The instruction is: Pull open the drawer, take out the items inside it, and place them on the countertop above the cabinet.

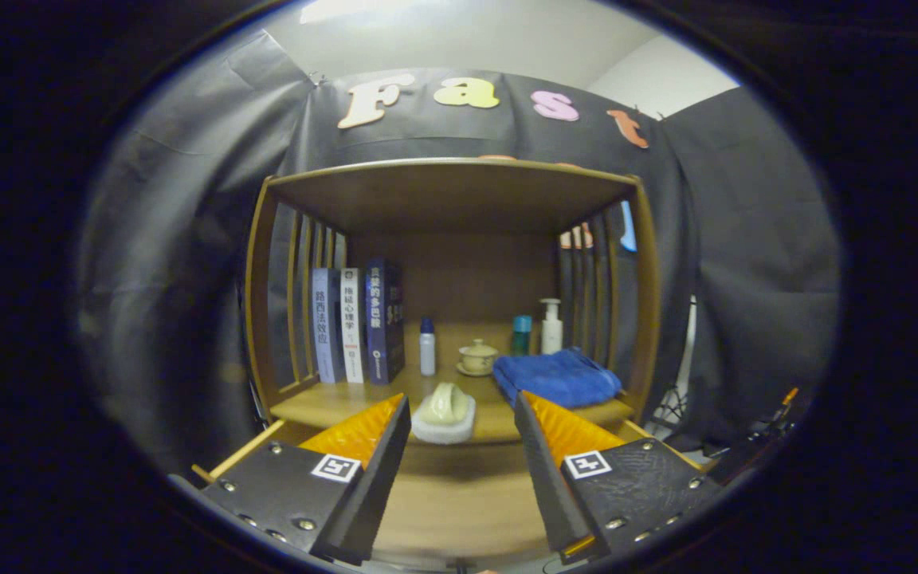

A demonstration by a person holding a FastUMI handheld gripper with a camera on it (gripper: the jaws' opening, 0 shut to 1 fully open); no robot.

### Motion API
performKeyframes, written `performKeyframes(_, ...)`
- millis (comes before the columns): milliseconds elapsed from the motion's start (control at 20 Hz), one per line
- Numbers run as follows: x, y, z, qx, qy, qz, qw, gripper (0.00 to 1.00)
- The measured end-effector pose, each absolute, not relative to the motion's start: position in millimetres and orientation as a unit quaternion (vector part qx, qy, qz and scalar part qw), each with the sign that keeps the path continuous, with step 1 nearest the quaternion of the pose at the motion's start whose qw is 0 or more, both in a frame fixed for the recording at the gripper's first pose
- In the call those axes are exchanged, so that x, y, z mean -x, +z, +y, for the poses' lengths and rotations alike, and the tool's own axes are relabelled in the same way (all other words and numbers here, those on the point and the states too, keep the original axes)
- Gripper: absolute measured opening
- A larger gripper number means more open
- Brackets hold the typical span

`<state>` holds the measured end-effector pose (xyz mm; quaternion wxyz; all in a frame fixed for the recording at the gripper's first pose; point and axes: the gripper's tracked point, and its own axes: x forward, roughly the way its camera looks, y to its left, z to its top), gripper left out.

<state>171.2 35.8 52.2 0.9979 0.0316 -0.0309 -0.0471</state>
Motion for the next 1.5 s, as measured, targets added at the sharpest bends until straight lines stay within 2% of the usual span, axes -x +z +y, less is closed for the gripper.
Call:
performKeyframes(200,-120,15,28,-0.007,-0.045,0.005,0.999,0.78)
performKeyframes(350,-98,-24,47,-0.004,0.006,0.037,0.999,0.79)
performKeyframes(800,-122,-88,61,-0.004,0.042,0.108,0.993,0.80)
performKeyframes(1050,-124,-74,49,-0.009,0.004,0.083,0.997,0.80)
performKeyframes(1500,-163,-63,50,0.002,0.002,0.080,0.997,0.79)
